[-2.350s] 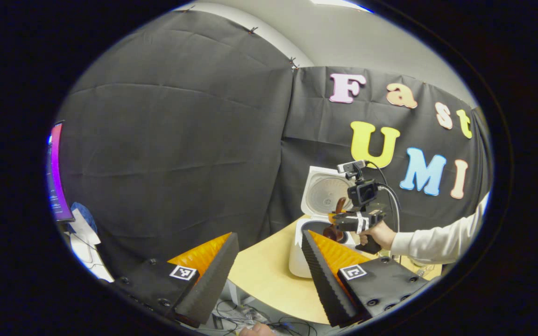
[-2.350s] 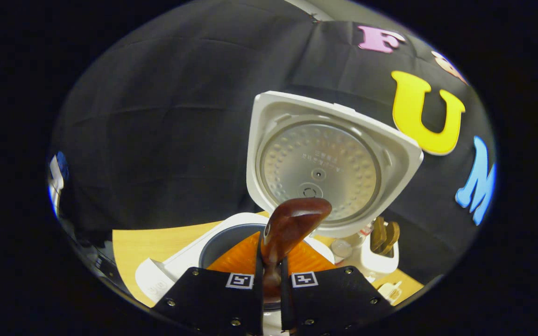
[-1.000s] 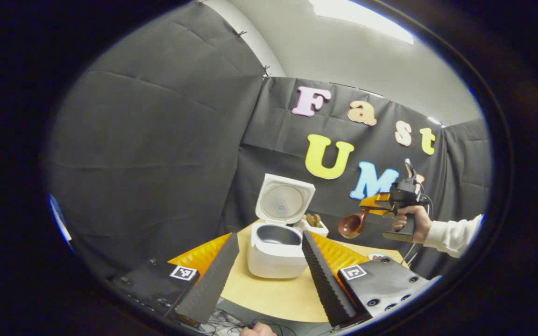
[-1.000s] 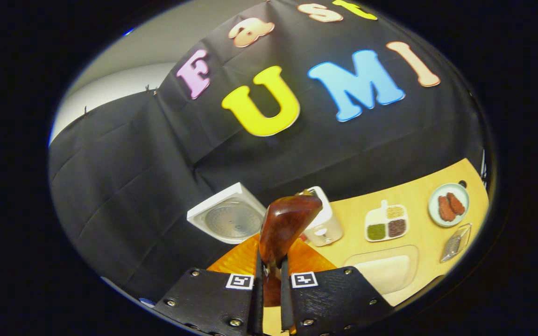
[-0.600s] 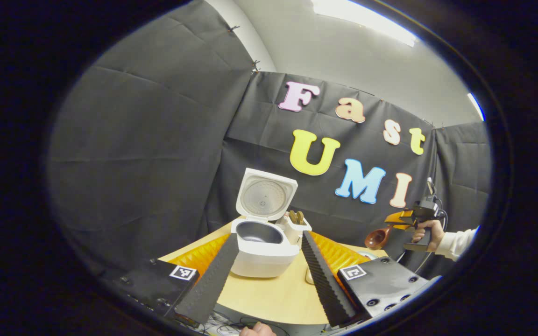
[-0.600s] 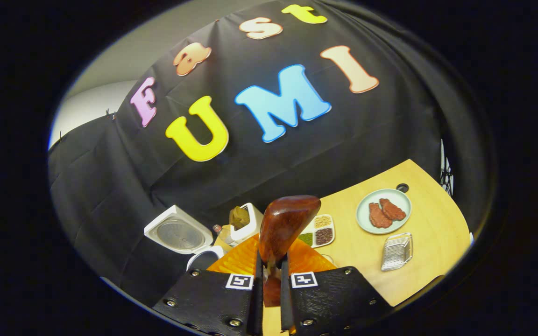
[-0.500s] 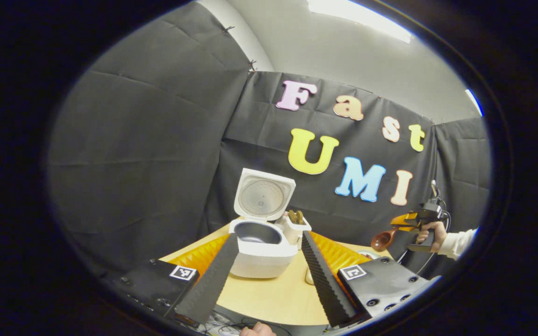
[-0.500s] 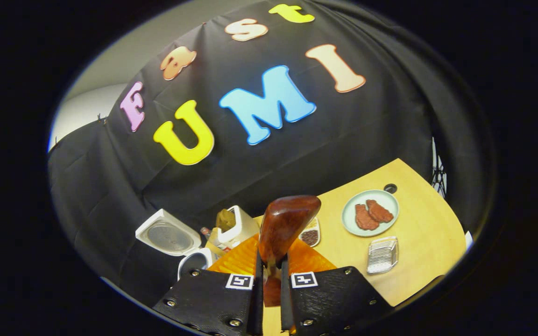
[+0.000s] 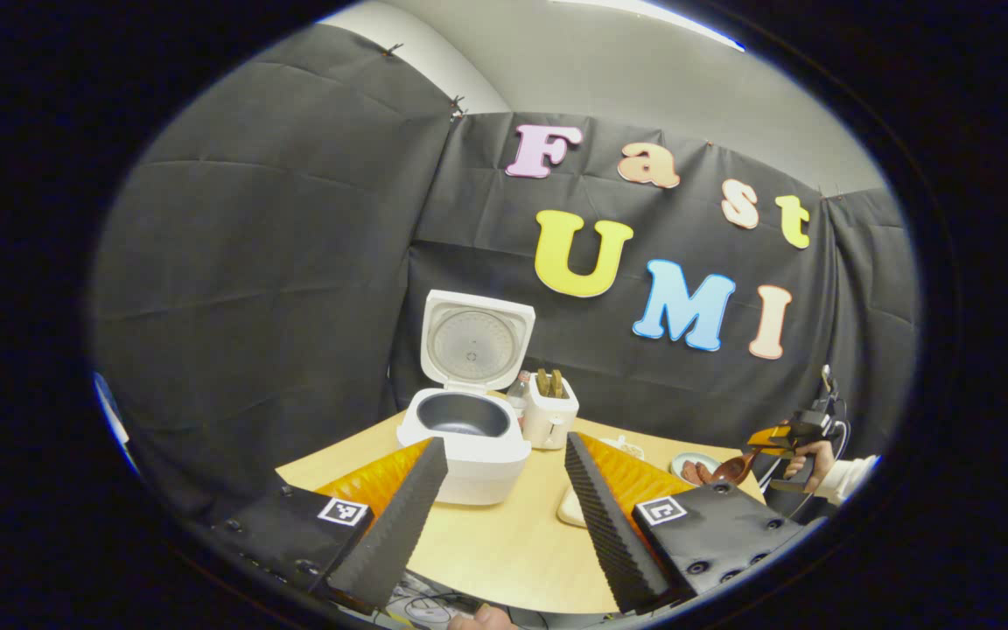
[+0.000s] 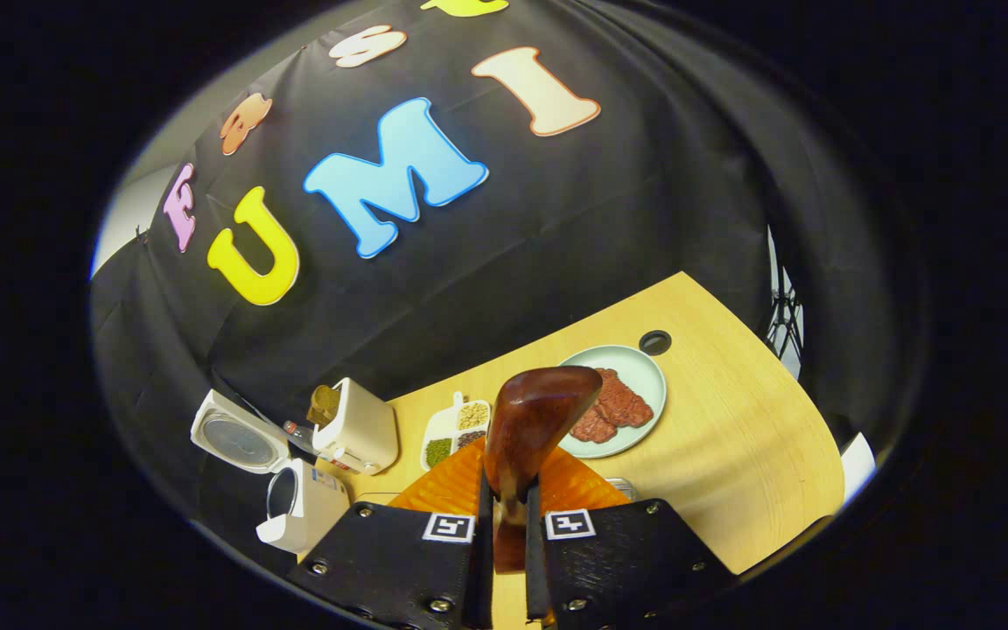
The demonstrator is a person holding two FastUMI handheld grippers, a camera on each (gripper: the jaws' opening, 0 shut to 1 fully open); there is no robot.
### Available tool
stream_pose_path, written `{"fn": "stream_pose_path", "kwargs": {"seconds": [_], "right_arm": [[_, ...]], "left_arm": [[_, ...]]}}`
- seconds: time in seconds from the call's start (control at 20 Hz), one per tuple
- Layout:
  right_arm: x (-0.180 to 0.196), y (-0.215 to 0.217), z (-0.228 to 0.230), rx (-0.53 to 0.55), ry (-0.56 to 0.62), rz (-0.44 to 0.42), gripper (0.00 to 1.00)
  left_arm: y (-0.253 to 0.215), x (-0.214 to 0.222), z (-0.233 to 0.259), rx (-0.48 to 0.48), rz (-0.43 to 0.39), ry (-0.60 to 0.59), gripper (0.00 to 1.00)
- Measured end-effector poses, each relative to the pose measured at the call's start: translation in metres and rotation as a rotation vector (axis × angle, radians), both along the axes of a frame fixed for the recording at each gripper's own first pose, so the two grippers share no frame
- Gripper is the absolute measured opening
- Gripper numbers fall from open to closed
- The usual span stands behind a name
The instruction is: Close the left gripper, press the button to open the rice cooker; take a wooden spoon from the chopstick holder with the right hand, scoop a spoonful of rice and pour it into the rice cooker, then put the wooden spoon back into the chopstick holder.
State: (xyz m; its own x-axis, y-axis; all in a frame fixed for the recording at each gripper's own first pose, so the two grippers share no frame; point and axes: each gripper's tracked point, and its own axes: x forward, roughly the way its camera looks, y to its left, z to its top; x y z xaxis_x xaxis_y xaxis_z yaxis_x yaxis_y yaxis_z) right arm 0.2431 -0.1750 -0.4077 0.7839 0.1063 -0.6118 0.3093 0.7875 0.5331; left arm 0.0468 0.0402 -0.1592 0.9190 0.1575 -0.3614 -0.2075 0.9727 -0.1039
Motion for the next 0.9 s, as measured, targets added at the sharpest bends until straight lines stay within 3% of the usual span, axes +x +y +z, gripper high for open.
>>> {"fn": "stream_pose_path", "kwargs": {"seconds": [0.2, 0.25, 0.55, 0.9], "right_arm": [[-0.004, -0.018, -0.031, -0.065, 0.037, 0.018, 0.15], [-0.007, -0.02, -0.035, -0.086, 0.043, 0.026, 0.15], [-0.018, -0.02, -0.053, -0.113, 0.083, 0.046, 0.15], [-0.03, -0.02, -0.068, -0.079, 0.099, 0.012, 0.22]], "left_arm": [[-0.037, 0.005, -0.007, 0.018, -0.011, 0.047, 0.94], [-0.041, 0.008, -0.008, 0.032, -0.018, 0.059, 0.97], [-0.054, 0.02, -0.005, 0.075, -0.031, 0.08, 0.95], [-0.054, 0.032, 0.001, 0.081, -0.018, 0.06, 0.94]]}}
